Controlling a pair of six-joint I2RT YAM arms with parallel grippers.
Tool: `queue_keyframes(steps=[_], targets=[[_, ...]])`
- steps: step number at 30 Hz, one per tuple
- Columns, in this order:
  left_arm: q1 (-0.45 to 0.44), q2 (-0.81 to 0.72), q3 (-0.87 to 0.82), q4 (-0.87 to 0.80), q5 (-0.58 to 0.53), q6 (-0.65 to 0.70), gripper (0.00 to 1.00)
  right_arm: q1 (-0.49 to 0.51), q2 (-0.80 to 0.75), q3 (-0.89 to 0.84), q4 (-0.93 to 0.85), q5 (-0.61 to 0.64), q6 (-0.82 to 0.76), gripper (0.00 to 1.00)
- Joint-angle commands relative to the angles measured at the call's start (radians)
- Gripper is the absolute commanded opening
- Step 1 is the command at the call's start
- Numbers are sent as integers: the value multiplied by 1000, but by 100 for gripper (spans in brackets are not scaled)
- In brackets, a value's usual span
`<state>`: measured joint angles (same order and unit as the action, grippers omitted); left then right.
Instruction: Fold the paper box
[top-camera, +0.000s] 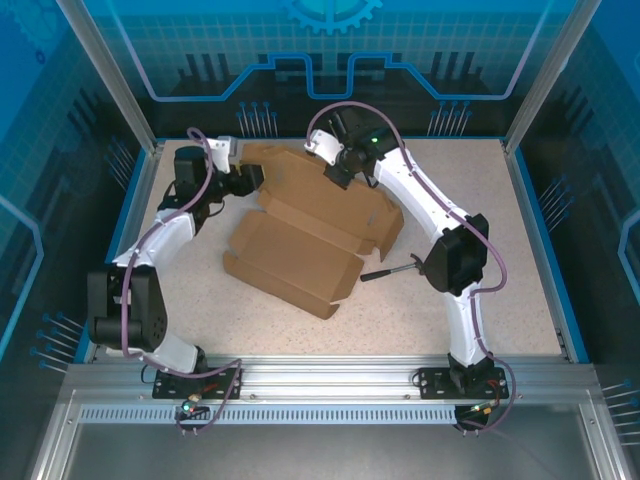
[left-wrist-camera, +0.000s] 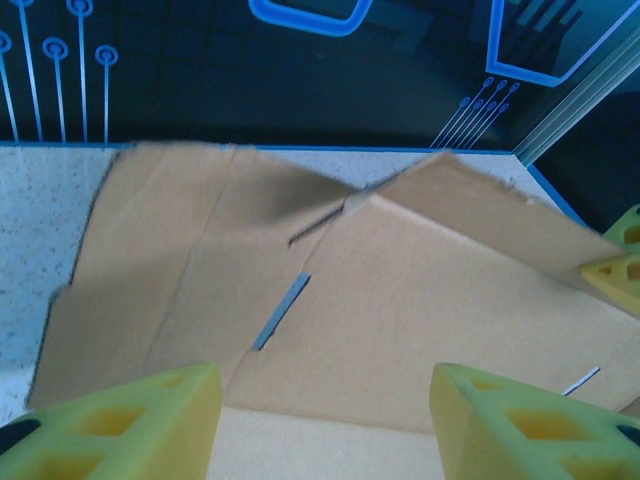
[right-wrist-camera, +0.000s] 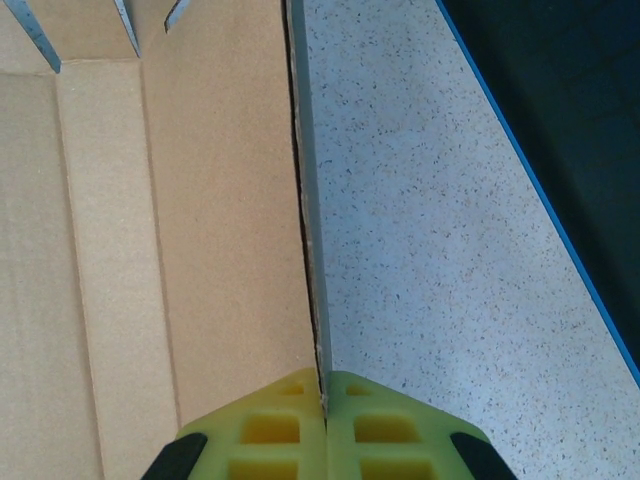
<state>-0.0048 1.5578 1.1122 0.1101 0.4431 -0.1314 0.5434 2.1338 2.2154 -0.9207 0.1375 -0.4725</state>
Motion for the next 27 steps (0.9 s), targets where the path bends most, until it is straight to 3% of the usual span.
queue_keyframes(steps=[1,6,15,20,27], targets=[[-7,40,71,-148,24,25,57,6,20,58,-34,-4,2,0],[-37,21,-105,-21,-40,-5,59,2,25,90,-66,-17,24,0],[-92,108,-88,-46,-316,2,61,1,44,121,-87,-28,34,0],[-92,158,-48,-58,-335,-4,62,1,52,127,-93,-37,34,0],[-92,253,55,-102,-264,-12,62,1,54,135,-94,-39,37,0]])
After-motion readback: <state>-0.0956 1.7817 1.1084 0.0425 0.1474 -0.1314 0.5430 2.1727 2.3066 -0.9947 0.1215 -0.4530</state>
